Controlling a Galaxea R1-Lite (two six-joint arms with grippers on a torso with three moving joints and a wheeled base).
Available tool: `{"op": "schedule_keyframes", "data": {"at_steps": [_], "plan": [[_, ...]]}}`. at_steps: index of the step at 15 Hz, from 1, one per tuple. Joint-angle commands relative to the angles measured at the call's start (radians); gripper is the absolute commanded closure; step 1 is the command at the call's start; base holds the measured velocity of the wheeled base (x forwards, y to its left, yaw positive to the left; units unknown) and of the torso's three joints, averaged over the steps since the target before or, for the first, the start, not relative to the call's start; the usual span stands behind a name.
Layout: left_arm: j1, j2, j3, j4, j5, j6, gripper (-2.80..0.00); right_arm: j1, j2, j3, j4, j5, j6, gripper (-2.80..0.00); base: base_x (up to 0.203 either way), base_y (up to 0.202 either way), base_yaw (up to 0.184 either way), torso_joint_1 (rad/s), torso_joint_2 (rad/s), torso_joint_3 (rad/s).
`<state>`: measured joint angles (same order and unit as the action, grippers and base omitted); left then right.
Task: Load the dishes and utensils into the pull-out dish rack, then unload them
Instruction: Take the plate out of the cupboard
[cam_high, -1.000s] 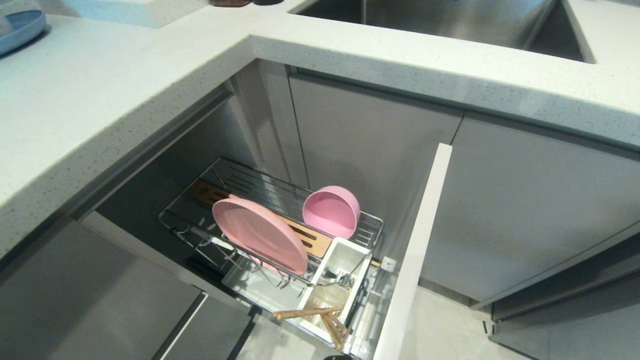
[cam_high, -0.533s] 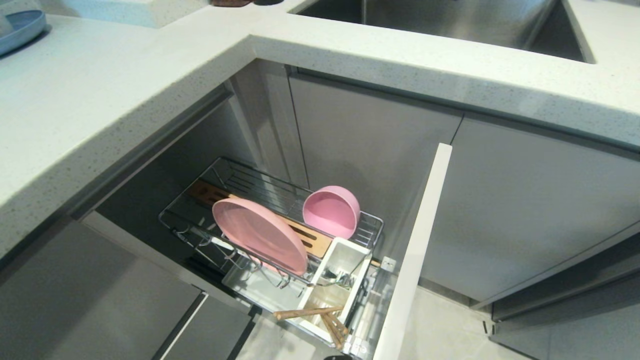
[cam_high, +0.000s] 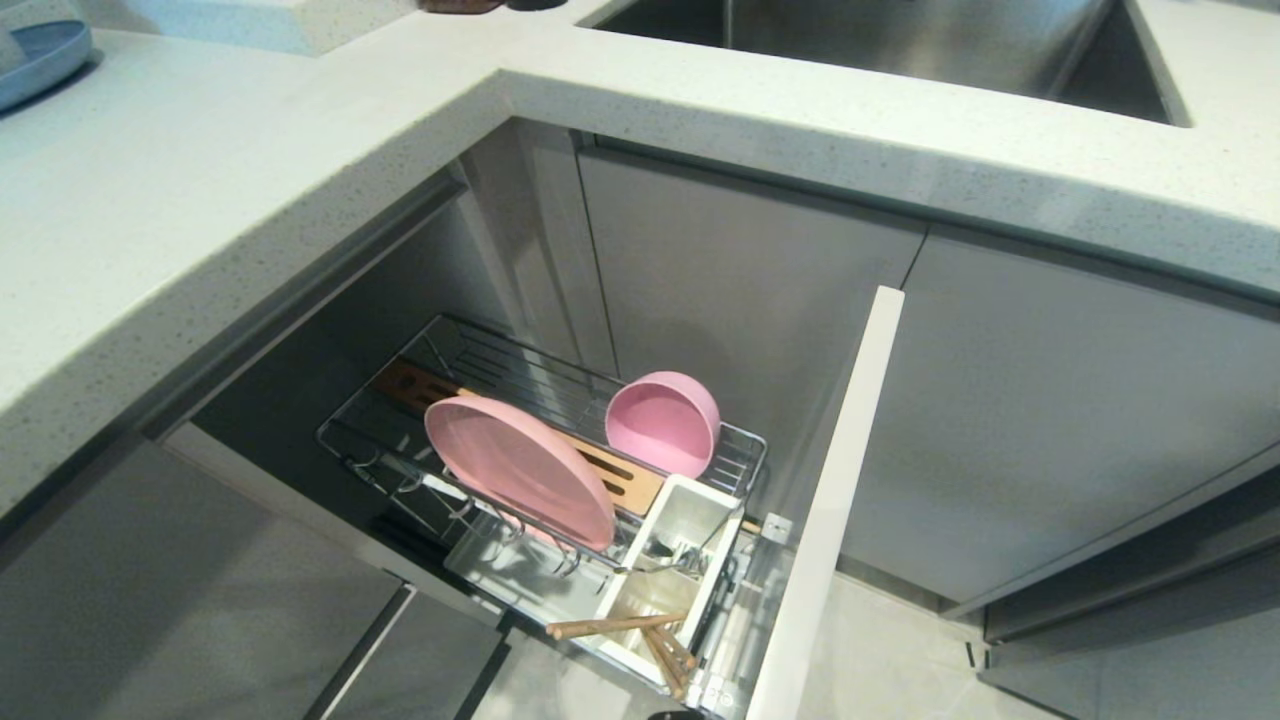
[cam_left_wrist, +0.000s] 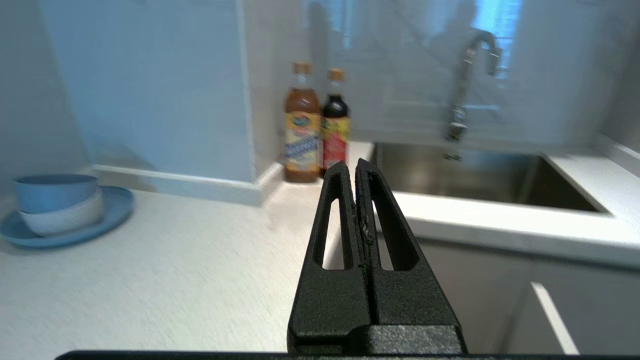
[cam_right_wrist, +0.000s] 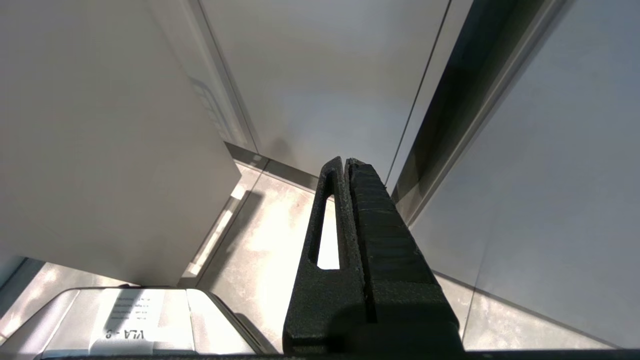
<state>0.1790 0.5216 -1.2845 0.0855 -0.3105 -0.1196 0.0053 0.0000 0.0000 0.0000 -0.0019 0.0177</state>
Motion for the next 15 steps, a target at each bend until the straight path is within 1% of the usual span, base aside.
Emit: {"op": "schedule_keyframes", "data": {"at_steps": [1, 2, 4, 6, 8, 10, 11, 12, 13, 15], "plan": [[0.011, 0.196, -0.129, 0.001, 0.043, -0.011, 0.00, 0.001, 0.000, 0.002, -0.001, 0.000, 0.001, 0.00, 0.000, 0.000, 0.000, 0.000, 0.00, 0.000], [-0.004, 0.260, -0.194, 0.002, 0.096, -0.034, 0.00, 0.001, 0.000, 0.002, -0.001, 0.000, 0.000, 0.00, 0.000, 0.000, 0.000, 0.000, 0.00, 0.000], [-0.066, 0.372, -0.304, 0.005, 0.228, -0.111, 0.00, 0.001, 0.000, 0.002, 0.000, 0.000, 0.000, 0.00, 0.000, 0.000, 0.000, 0.000, 0.00, 0.000], [-0.193, 0.444, -0.353, 0.007, 0.363, -0.146, 0.00, 0.001, 0.000, 0.002, -0.001, 0.000, -0.001, 0.00, 0.000, 0.000, 0.000, 0.000, 0.00, 0.000], [-0.314, 0.505, -0.365, 0.008, 0.459, -0.168, 0.00, 0.001, 0.000, 0.002, 0.000, 0.000, 0.001, 0.00, 0.000, 0.000, 0.000, 0.000, 0.00, 0.000], [-0.430, 0.552, -0.368, 0.014, 0.532, -0.199, 0.00, 0.001, 0.000, 0.002, -0.001, 0.000, 0.000, 0.00, 0.000, 0.000, 0.000, 0.000, 0.00, 0.000], [-0.489, 0.570, -0.370, 0.029, 0.562, -0.213, 0.00, 0.001, 0.000, 0.002, 0.000, 0.000, 0.000, 0.00, 0.000, 0.000, 0.000, 0.000, 0.00, 0.000], [-0.534, 0.588, -0.371, 0.044, 0.586, -0.239, 0.00, 0.001, 0.000, 0.002, -0.002, 0.000, -0.001, 0.00, 0.000, 0.000, 0.000, 0.000, 0.00, 0.000], [-0.555, 0.600, -0.372, 0.054, 0.597, -0.268, 0.00, 0.001, 0.000, 0.002, -0.002, 0.000, 0.000, 0.00, 0.000, 0.000, 0.000, 0.000, 0.00, 0.000], [-0.604, 0.605, -0.372, 0.087, 0.599, -0.303, 0.00, 0.001, 0.000, 0.002, 0.000, 0.000, -0.001, 0.00, 0.000, 0.000, 0.000, 0.000, 0.00, 0.000]]}}
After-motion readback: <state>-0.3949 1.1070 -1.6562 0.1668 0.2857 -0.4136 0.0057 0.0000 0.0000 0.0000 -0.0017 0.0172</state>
